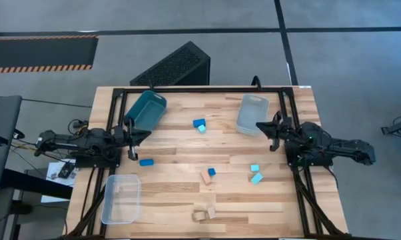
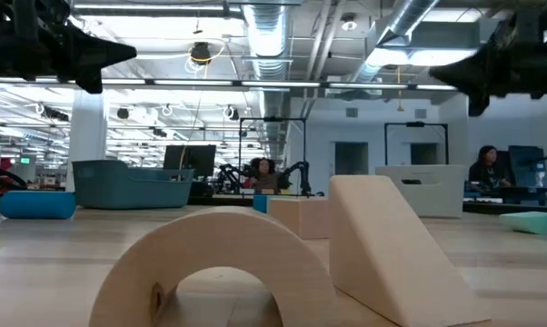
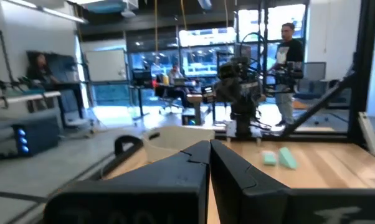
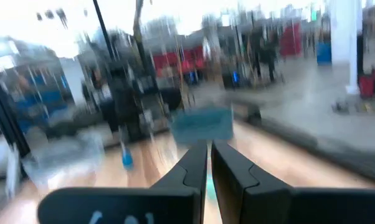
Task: Sort & place blocks by color
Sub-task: Put the top right blue block into the blue bin
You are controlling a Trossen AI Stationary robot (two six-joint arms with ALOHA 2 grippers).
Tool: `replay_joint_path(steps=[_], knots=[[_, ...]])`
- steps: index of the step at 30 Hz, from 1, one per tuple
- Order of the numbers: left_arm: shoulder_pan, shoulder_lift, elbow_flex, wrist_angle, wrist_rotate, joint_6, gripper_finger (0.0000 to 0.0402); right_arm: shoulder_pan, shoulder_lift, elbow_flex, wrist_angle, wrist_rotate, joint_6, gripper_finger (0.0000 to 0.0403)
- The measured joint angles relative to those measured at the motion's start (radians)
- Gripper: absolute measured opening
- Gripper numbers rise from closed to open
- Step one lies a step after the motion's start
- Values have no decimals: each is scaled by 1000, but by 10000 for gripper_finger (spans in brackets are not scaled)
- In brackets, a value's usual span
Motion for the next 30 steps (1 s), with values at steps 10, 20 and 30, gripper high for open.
replay_joint_path(steps=[10, 20, 30], knots=[[0, 229, 0, 76, -51, -105, 0, 1, -2, 1, 113, -1, -43, 49], [104, 561, 1, 478, -153, 35, 67, 1, 0, 5, 98, 61, -77, 49], [355, 852, 166, 513, 121, 34, 158, -2, 53, 7, 173, 132, -87, 52]])
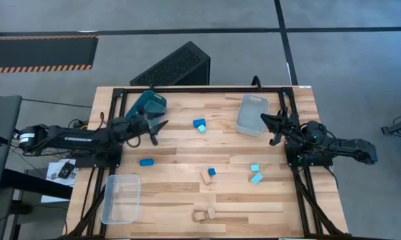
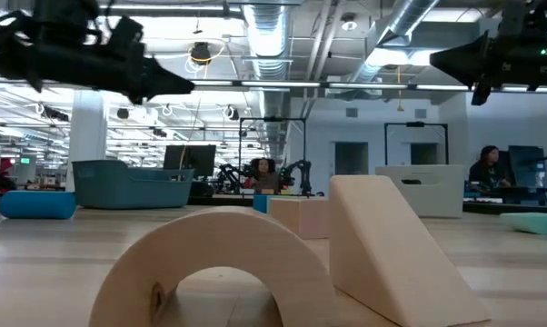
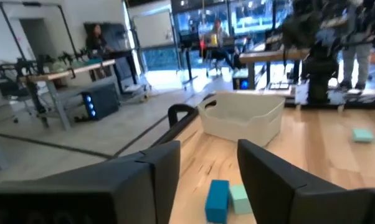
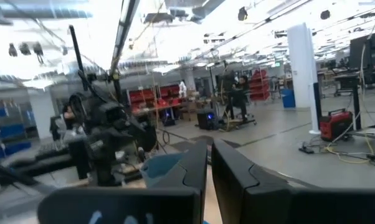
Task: Sort & place blocks by color
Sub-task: Put the top right blue block into the blue bin
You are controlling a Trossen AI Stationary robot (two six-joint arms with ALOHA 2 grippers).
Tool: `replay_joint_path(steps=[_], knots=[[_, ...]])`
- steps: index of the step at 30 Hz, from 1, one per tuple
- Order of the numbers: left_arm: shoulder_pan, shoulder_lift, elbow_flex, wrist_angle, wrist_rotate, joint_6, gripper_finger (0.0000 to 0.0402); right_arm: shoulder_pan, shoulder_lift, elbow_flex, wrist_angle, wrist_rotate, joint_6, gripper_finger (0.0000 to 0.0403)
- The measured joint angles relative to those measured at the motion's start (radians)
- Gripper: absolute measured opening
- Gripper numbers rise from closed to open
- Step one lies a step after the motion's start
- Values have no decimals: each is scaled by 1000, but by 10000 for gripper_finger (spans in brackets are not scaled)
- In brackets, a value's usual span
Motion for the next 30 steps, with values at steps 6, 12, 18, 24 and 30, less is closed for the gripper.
replay_joint_path(steps=[6, 12, 18, 24, 30], knots=[[57, 195, 114, 12, 68, -8, 167, 2, 63, 1, 19, -8, 63, 73], [76, 361, 225, 14, 92, 13, 167, 6, 159, 2, 104, -8, 63, 110], [135, 538, 337, 16, 217, 46, 167, 27, 282, 3, 159, -7, 116, 160], [204, 752, 497, 11, 390, 33, 168, 56, 395, 3, 193, 78, 191, 199], [223, 917, 659, -164, 448, 11, 191, 67, 480, 3, 243, 144, 188, 205]])
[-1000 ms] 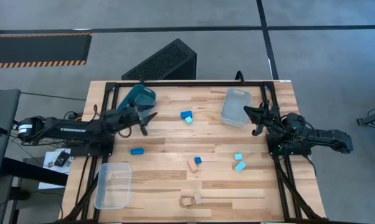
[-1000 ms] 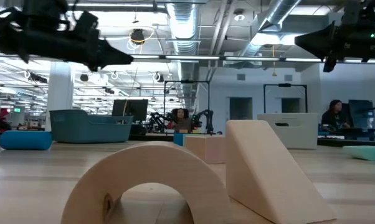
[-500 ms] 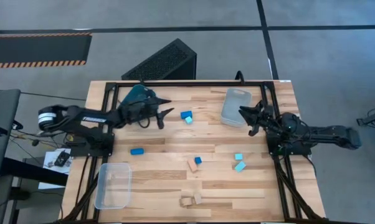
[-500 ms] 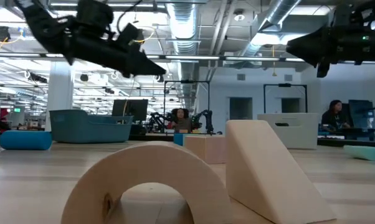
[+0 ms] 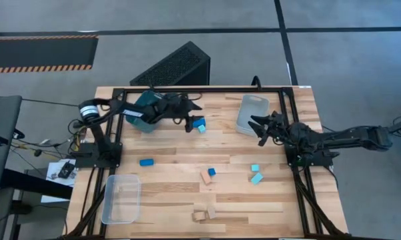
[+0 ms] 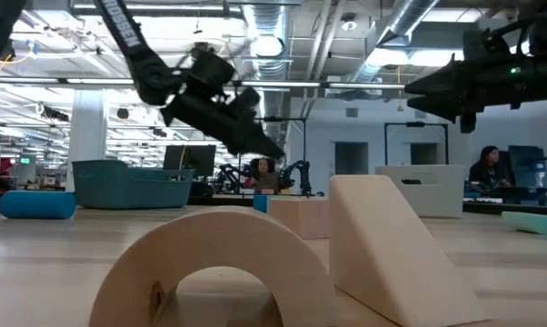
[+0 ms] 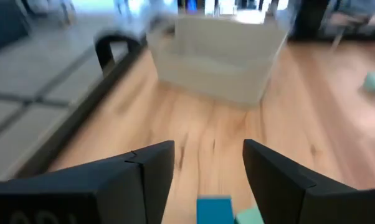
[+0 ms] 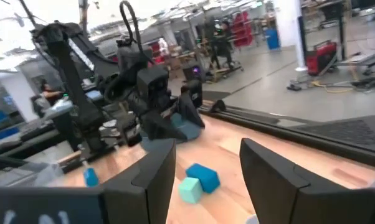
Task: Sort & place blocks by color
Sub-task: Put the top right blue block into the blue bin
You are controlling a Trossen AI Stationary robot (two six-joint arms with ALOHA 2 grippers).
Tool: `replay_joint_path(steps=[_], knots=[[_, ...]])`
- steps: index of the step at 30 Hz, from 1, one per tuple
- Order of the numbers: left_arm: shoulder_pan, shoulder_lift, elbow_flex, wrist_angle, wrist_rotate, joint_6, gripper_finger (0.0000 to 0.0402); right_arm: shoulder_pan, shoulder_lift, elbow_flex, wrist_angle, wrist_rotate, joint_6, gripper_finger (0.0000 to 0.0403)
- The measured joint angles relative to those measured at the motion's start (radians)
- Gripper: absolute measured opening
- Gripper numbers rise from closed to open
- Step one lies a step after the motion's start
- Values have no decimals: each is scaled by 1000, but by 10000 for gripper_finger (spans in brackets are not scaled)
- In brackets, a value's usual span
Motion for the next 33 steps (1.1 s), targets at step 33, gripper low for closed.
replay_joint_path(steps=[33], knots=[[-9, 46, 58, -360, -37, 180, 226, -64, 111, 1, 83, 3, -26, 199]])
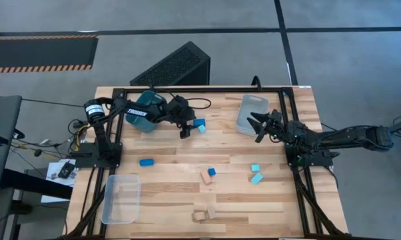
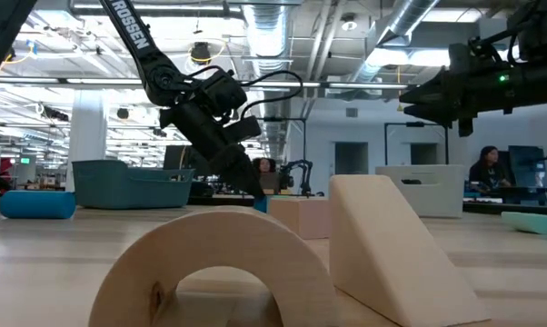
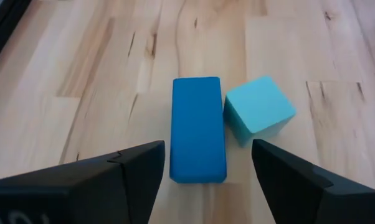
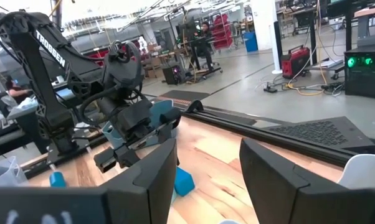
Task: Sort & place blocks by color
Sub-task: Put the top right blue block into the blue bin
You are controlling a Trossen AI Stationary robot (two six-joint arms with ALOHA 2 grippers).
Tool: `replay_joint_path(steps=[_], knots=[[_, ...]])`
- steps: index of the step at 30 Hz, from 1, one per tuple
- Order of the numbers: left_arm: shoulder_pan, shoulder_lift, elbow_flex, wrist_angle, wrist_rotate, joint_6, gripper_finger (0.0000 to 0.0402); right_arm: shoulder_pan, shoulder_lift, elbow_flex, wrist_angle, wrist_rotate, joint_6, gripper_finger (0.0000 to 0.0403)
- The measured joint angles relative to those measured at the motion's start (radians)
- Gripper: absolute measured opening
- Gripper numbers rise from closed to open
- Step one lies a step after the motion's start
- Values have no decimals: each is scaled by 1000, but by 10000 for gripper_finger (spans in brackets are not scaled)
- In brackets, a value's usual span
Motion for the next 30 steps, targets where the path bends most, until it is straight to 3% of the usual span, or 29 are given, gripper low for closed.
replay_joint_path(steps=[21, 30], knots=[[-1, 76, -1, 70, -8, -29, 176, 2, 19, 41, -8, -10, 3, 194], [-1, 66, -1, 62, -14, -69, 105, 2, 33, 41, -9, -10, 21, 191]])
